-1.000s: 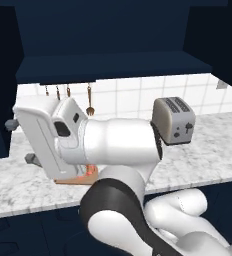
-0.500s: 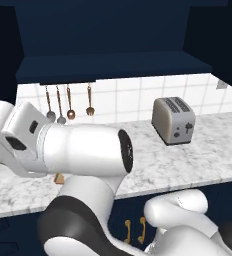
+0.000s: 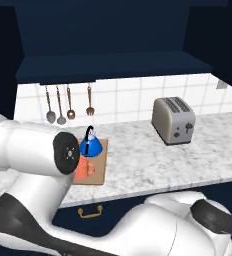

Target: Pick the kettle from the counter and place it on the tray. Then pick the mug from the cabinet and place it on the tray. Then close the cabinet doors.

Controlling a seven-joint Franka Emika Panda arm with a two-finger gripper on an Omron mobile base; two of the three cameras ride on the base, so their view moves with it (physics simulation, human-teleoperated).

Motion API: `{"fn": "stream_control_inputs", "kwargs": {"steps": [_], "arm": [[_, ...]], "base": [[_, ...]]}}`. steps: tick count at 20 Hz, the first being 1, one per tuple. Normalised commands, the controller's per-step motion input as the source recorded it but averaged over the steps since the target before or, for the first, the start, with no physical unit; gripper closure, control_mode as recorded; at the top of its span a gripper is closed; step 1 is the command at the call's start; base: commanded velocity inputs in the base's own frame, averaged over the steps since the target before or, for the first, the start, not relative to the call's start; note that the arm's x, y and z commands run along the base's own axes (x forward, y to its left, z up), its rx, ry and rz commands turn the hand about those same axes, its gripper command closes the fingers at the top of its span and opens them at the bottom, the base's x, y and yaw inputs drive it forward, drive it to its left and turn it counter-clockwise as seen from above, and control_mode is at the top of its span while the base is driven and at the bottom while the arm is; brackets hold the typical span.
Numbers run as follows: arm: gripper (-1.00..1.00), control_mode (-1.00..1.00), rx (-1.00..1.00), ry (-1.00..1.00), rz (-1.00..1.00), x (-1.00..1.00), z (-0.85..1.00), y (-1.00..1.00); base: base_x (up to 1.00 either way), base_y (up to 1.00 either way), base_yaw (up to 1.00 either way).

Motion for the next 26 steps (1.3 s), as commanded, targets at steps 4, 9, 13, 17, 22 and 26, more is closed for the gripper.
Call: {"fn": "stream_control_inputs", "kwargs": {"steps": [4, 9, 13, 17, 22, 26], "arm": [[-1.0, -1.0, 0.0, 0.09, -0.16, 0.4, -0.12, 0.34], [-1.0, -1.0, 0.0, 0.12, -0.15, 0.47, -0.1, 0.05], [-1.0, -1.0, 0.0, 0.09, -0.18, 0.31, 0.0, -0.19], [-1.0, -1.0, 0.0, 0.04, -0.18, 0.24, 0.0, -0.42], [-1.0, -1.0, 0.0, 0.02, -0.21, 0.15, 0.0, -0.7], [-1.0, -1.0, 0.0, 0.05, -0.25, 0.17, 0.0, -0.78]], "base": [[0.0, 0.0, 0.0], [0.0, 0.0, 0.0], [0.0, 0.0, 0.0], [0.0, 0.0, 0.0], [0.0, 0.0, 0.0], [0.0, 0.0, 0.0]]}}
